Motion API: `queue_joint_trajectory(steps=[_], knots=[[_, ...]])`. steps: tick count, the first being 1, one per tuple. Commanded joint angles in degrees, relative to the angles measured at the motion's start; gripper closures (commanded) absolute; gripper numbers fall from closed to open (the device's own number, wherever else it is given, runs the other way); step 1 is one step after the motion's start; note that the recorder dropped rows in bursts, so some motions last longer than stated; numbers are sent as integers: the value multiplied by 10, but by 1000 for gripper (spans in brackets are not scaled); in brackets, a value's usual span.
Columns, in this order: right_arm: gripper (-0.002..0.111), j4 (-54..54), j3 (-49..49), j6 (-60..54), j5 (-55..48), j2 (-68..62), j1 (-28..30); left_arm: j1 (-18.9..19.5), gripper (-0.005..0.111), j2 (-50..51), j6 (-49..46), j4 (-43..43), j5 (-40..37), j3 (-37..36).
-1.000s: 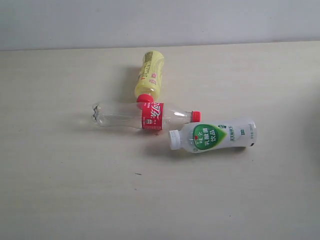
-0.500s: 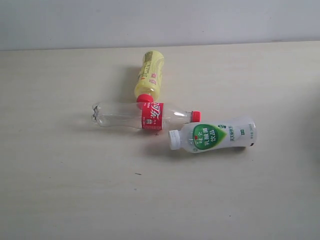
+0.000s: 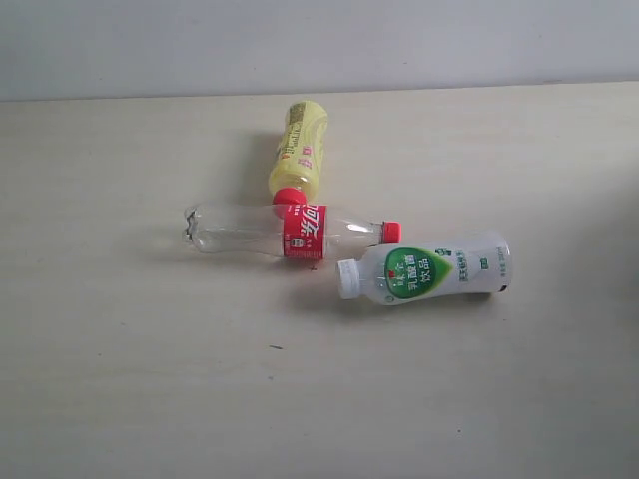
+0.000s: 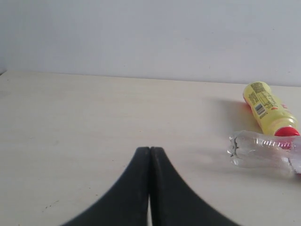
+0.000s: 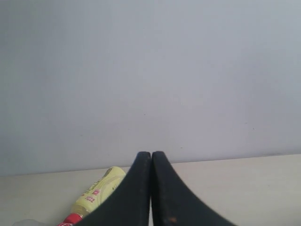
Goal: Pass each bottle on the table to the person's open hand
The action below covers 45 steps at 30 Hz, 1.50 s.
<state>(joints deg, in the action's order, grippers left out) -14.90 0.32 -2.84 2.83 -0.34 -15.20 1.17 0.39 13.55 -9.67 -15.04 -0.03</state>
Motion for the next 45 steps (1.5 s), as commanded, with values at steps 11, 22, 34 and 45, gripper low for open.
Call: queue_joint_trajectory(steps=[11,22,34,45], knots=[[108,-5,31,183,135,3,-1,-3,107,-4,1,-1,1,0],[108,244,214,303,224,-246,-1,-3,107,-4,1,-1,1,0],[108,1148,507,967,163,-588,-1,-3,107,-4,1,-1,1,0],[108,1148,515,683,-39,-651,-1,-3,107,-4,1,-1,1,0]])
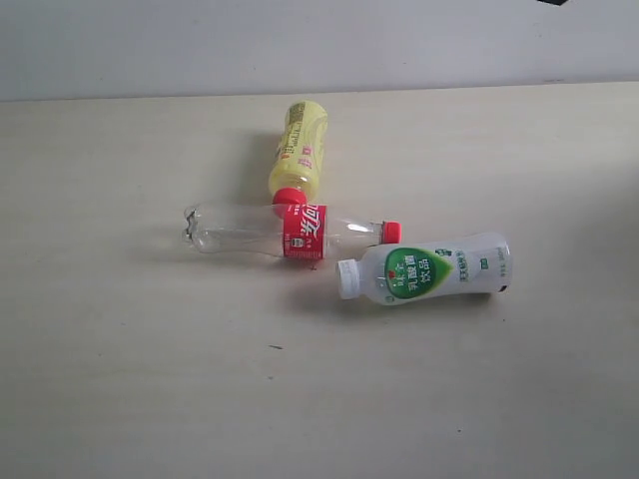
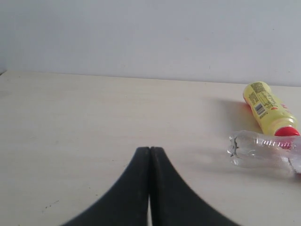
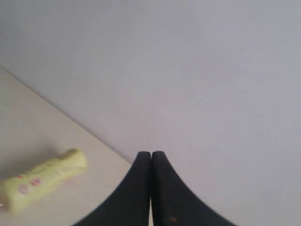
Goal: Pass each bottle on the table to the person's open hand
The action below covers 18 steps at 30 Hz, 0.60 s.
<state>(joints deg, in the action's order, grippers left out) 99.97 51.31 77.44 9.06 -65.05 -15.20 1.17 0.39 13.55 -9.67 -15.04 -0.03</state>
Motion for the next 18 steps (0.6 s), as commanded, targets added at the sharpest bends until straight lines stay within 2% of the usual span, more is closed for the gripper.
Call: queue_joint_trajectory(steps=[1,4,6,9,13,16,18], knots=[[108,0,5,-151,-131,-4,-1,-3,107,-4,1,-1,1,0],[108,-8,5,-209,-208,-4,-1,-3,107,-4,1,-1,1,0],[108,-54,5,-252,-259,-6,-1,-3,107,-4,1,-1,1,0],[108,-161,12,-373,-335,-23,-1,-3,107,-4,1,-1,1,0],[108,-407,72,-554,-412,-61,-1,-3,107,-4,1,-1,1,0],[108,-659,139,-797,-486,-91,-1,-3,107,-4,1,-1,1,0],[108,-776,171,-936,-543,-107,-1,-3,107,-4,1,-1,1,0]])
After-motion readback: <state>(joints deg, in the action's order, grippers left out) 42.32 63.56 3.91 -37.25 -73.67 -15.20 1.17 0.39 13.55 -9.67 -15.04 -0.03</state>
